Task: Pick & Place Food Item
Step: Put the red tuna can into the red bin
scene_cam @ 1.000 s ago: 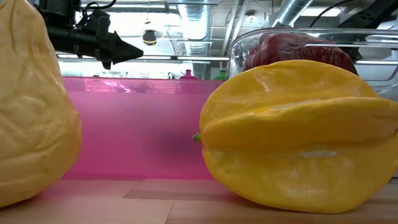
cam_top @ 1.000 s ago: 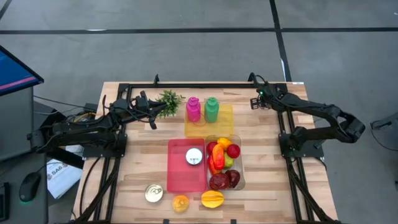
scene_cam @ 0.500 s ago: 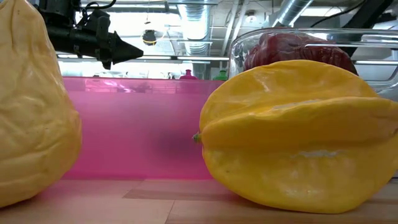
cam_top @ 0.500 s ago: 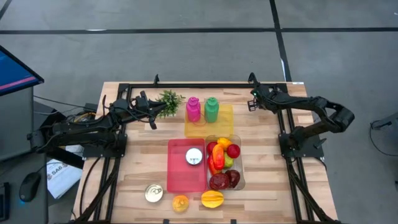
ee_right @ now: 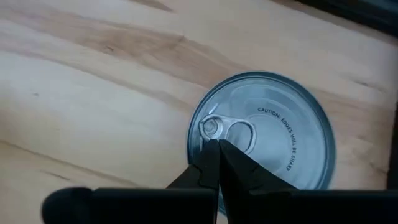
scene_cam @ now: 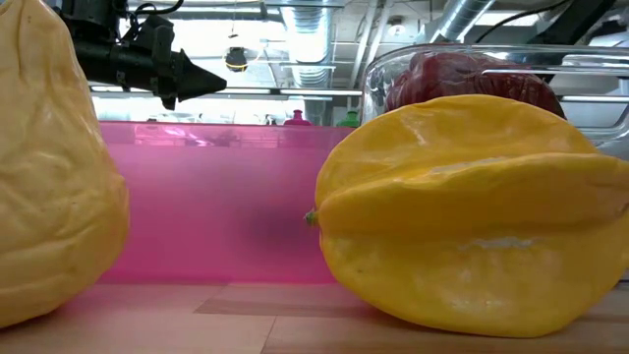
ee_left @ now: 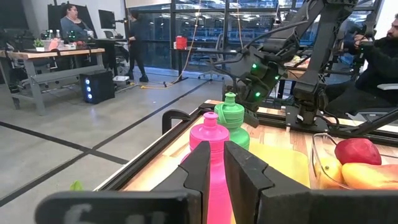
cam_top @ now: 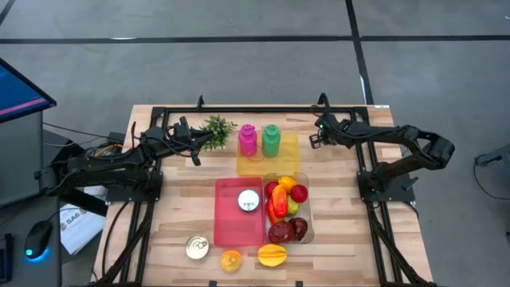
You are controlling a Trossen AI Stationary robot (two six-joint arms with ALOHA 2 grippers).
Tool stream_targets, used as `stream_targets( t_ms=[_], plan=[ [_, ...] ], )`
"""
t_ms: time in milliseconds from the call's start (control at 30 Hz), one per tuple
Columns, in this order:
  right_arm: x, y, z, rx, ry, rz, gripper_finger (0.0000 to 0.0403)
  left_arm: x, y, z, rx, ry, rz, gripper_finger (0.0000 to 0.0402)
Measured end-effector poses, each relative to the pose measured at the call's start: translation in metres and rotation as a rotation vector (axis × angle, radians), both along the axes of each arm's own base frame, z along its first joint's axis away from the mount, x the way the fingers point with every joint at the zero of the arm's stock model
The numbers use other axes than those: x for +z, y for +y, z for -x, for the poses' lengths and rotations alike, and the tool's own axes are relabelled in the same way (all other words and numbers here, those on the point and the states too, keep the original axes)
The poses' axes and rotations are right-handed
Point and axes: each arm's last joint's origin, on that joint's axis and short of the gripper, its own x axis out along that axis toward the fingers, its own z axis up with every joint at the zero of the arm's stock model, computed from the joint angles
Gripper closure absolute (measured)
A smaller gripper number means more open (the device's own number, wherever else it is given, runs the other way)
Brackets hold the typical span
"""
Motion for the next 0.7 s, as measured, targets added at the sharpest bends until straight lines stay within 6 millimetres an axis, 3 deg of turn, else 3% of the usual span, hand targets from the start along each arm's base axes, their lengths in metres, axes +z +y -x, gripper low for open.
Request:
stream_targets(
  t_ms=[367, 700],
  plan=[
    [0.008, 0.014, -0.011, 0.007, 0.011, 0.130, 0.0403, 0.000, 0.000, 0.000, -0.001, 0.003, 0.002, 0.0367],
    [0.000, 0.031, -0.017, -0.008, 0.010, 0.150, 0.0403, 0.000, 0.000, 0.000, 0.000, 0.003, 0.001, 0.0367]
  ],
)
